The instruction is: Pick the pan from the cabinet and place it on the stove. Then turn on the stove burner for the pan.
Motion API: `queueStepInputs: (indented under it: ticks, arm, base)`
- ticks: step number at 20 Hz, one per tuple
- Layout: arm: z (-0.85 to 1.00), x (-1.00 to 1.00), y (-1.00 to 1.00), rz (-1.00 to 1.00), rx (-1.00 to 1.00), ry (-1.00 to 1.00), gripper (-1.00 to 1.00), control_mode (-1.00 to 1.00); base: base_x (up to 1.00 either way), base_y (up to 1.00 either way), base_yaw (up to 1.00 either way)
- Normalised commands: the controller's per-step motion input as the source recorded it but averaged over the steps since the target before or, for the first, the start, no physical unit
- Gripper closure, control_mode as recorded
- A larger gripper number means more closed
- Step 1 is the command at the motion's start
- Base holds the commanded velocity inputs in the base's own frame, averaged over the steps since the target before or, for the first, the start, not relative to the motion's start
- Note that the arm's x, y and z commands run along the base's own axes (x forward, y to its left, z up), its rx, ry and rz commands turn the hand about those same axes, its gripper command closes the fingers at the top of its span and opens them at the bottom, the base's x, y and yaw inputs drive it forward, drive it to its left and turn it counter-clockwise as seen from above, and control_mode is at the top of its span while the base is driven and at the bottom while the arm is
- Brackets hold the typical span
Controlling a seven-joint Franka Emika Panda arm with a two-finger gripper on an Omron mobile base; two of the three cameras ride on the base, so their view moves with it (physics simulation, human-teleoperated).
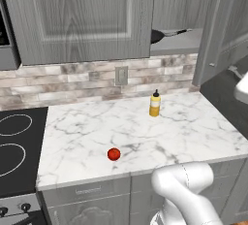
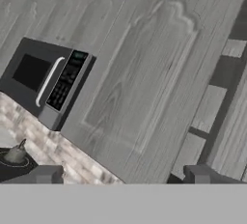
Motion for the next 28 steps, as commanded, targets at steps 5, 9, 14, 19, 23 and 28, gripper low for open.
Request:
queueStepInputs:
  ticks: [5, 9, 14, 19, 23, 28]
  arm:
    - [0.05, 0.18, 0.62, -0.11, -0.18, 0.14, -1.0, -1.0]
    - [-0.06, 0.48, 0.45, -0.23, -0.21, 0.15, -1.0, -1.0]
    - [-0.22, 0.62, 0.16, -0.27, -0.23, 0.2, -1.0, -1.0]
    - [-0.3, 0.77, 0.04, -0.18, -0.22, 0.23, -1.0, -1.0]
    - [-0.39, 0.75, 0.0, -0.09, -0.22, 0.19, -1.0, -1.0]
    - [-0.39, 0.7, 0.0, -0.01, -0.23, 0.15, -1.0, -1.0]
  base:
    - [0.0, 0.0, 0.0]
    - [0.0, 0.0, 0.0]
    - [0.0, 0.0, 0.0]
    - [0.0, 0.0, 0.0]
    - [0.0, 0.0, 0.0]
    - [0.0, 0.0, 0.0]
